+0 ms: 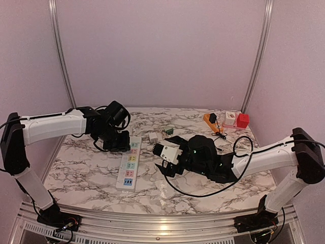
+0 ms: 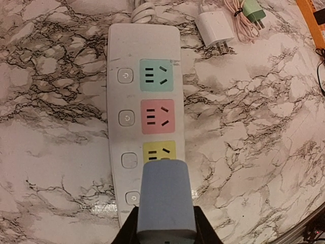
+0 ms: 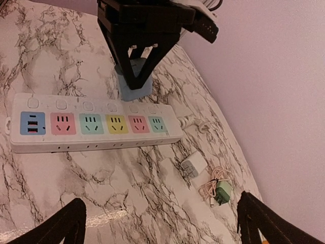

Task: Insert the plug
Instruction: Insert the plug into the socket slot.

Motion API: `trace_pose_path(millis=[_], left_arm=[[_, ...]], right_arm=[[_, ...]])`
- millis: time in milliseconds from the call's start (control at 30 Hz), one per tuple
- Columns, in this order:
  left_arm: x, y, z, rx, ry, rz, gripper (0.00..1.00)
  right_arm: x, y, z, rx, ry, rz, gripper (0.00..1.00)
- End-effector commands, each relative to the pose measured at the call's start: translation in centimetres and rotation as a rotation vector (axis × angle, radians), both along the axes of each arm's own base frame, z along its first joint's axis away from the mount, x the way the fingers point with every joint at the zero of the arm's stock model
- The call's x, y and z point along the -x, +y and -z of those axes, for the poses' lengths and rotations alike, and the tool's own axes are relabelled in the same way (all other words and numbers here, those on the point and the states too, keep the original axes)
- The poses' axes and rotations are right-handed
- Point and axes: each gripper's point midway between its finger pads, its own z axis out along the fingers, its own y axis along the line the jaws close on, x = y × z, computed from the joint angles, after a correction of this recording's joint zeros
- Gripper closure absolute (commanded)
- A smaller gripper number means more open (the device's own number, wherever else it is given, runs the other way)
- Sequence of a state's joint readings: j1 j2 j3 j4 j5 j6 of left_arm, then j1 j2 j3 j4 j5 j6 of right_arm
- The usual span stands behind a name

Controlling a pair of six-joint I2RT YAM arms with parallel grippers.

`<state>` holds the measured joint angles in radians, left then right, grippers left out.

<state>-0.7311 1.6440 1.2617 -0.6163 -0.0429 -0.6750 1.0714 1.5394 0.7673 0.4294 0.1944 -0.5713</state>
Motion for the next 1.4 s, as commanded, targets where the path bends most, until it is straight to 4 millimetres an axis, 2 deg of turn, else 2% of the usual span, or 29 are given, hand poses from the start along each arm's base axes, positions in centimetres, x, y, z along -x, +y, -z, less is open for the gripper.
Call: trace_pose_path(millis=[0,333,600,733,900,1133,1367], left_arm=[[-0.1,0.9,0.1,-0.054,0.049,-0.065,1.0],[1.3,0.6,2.7,-0.071,0.186,-0.08,1.0],[0.6,0.0,2.7,-0.095,0.186,-0.043,1.0],[0.2,-0.1,3.4,-0.132,0.197,-0.018,1.0],[0.2,0.5,4.3,-0.185,0.213,-0.019,1.0],[-0.2,0.6,4.0,-0.202,0.201,-0.02,1.0],[0.0,0.6,4.8,-0.22,0.223,0.0,1.0]], right_arm=[[-0.9,0.3,-0.7,-0.017,-0.004,0.027,0.02],[-0.9,0.3,0.0,-0.007,0.008,0.03,0.02],[-0.8,0.3,0.6,-0.007,0.019,0.029,0.02],[-0.7,-0.1,0.8,-0.003,0.018,0.036,0.01],[-0.7,-0.5,0.9,-0.001,0.016,0.045,0.01],[-0.8,-0.2,1.2,-0.006,0.022,0.042,0.01],[-0.7,-0.3,1.1,-0.003,0.02,0.043,0.02]])
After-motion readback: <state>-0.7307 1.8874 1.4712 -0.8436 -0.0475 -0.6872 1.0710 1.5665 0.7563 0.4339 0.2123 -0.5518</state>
